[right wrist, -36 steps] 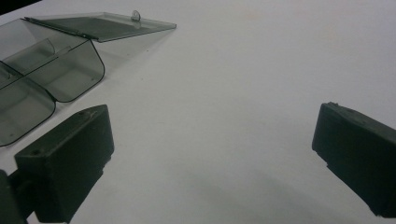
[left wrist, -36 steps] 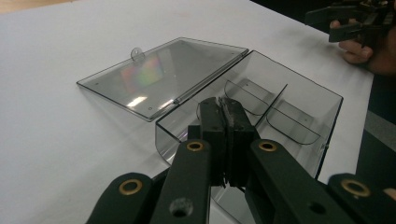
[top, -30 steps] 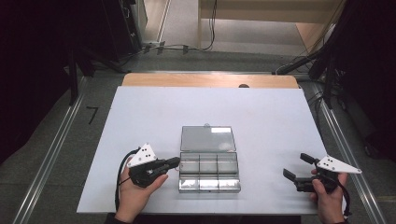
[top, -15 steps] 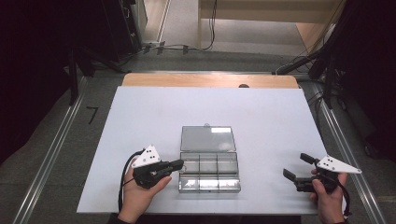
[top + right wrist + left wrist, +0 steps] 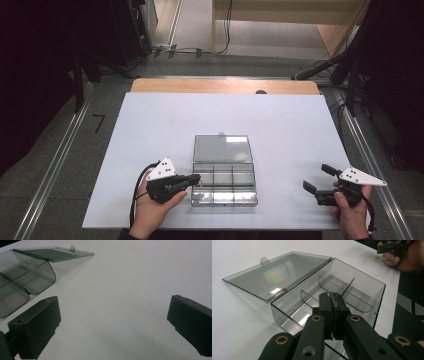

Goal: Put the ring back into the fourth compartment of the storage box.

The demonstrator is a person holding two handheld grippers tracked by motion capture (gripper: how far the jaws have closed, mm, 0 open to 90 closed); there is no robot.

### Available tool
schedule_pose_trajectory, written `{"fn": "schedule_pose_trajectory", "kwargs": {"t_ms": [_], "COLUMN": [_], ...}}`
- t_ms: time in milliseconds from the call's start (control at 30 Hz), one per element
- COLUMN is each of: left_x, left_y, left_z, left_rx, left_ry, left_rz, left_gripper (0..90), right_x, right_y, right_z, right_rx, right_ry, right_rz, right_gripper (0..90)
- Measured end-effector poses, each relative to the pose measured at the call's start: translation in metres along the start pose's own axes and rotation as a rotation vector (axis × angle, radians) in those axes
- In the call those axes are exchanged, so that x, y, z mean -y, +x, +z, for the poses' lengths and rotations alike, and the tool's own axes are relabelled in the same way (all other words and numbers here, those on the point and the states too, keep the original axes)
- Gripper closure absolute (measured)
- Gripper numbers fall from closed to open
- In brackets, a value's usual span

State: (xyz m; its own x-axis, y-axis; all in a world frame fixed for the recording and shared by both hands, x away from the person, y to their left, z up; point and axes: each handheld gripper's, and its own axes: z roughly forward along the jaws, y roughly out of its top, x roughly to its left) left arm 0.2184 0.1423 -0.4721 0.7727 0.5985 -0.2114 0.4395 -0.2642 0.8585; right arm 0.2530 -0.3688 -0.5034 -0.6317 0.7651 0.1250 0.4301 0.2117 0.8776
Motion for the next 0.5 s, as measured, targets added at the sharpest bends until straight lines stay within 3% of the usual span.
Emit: {"fn": "schedule_pose_trajectory", "kwargs": {"t_ms": [500], "left_x": [0.005], "left_y": [-0.001], "left_z": [0.011], "left_rx": [0.027], "left_ry": [0.039], "left_rz": [0.000], "left_gripper": [88.0], "right_x": [0.000], "right_y": [0.000], "right_z": [0.000], "right_rx": [0.003], "right_ry": [0.002], "right_rz": [-0.002], "right_gripper": [0.0]}}
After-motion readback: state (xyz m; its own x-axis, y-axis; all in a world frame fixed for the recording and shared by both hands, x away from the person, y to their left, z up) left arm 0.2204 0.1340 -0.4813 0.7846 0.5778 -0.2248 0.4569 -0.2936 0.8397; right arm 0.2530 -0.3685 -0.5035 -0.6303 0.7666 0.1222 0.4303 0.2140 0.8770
